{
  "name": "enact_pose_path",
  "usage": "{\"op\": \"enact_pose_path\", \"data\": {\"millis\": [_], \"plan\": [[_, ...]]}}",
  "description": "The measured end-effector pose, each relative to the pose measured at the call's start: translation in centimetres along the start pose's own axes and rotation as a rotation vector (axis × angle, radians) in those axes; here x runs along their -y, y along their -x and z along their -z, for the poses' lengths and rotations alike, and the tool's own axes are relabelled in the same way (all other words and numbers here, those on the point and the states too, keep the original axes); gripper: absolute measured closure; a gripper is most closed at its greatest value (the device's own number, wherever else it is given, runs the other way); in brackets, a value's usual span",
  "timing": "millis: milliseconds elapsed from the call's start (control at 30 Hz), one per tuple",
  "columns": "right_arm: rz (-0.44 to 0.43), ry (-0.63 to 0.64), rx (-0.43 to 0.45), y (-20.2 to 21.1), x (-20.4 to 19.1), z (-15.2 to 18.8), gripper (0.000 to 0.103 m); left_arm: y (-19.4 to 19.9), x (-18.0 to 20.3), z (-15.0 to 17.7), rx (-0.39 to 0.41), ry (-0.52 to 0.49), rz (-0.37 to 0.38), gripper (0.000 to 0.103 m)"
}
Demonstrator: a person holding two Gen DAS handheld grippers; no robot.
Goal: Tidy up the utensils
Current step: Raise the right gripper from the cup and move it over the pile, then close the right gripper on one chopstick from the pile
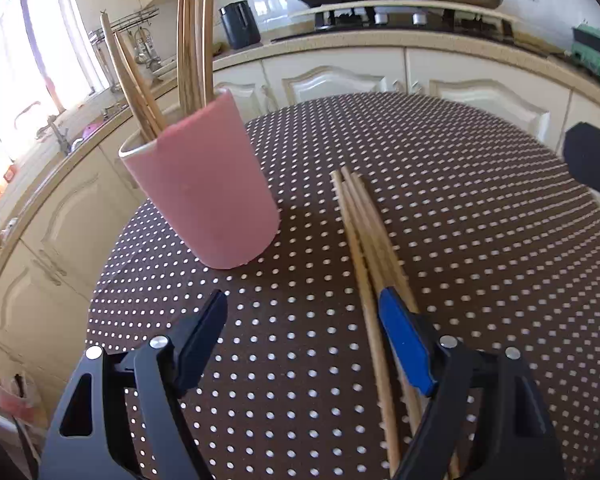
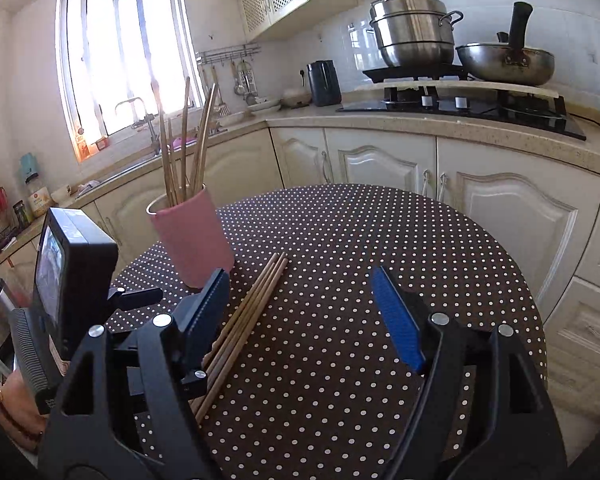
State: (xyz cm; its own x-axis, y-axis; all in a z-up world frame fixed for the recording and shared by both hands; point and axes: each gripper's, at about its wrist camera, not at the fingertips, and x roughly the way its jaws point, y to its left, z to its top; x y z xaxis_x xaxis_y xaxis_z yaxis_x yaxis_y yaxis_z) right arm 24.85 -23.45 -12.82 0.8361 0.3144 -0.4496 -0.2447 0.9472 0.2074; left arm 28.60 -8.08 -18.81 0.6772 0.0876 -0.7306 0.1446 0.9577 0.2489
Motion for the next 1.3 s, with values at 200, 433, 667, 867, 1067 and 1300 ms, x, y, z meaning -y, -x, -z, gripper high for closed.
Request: {"op": "enact_pose_path", "data": {"millis": [200, 433, 667, 867, 1067, 1300], "plan": [[0.015, 0.003, -0.092, -2.1, 0.5, -0.2, 0.030, -1.4, -0.2, -0.1, -0.032, 0.013, 0.046, 0.026], [0.011, 0.024, -0.272, -5.8, -0.6, -0.4, 0.030, -1.9, -1.6, 0.0, -0.051, 0.078, 0.194, 0.055], [-0.023, 0.028, -0.417, -9.5, -2.5, 0.0, 0.065, -1.6, -1.9, 0.7, -0.042, 0.076, 0.211, 0.088], [-0.022, 0.019, -0.491, -11.8, -3.6, 0.2, 0.070, -0.7, -3.1, 1.9, -0.054, 0.094, 0.228, 0.097], [0.016, 0.038, -0.527, -13.2, -4.2, 0.2, 0.074, 0.5, -4.2, 3.9, -0.062, 0.097, 0.235, 0.097], [0.031, 0.019, -0.556, -14.7, -4.4, -0.5, 0.079, 0.9, -5.1, 4.4, -0.077, 0.118, 0.268, 0.097]]}}
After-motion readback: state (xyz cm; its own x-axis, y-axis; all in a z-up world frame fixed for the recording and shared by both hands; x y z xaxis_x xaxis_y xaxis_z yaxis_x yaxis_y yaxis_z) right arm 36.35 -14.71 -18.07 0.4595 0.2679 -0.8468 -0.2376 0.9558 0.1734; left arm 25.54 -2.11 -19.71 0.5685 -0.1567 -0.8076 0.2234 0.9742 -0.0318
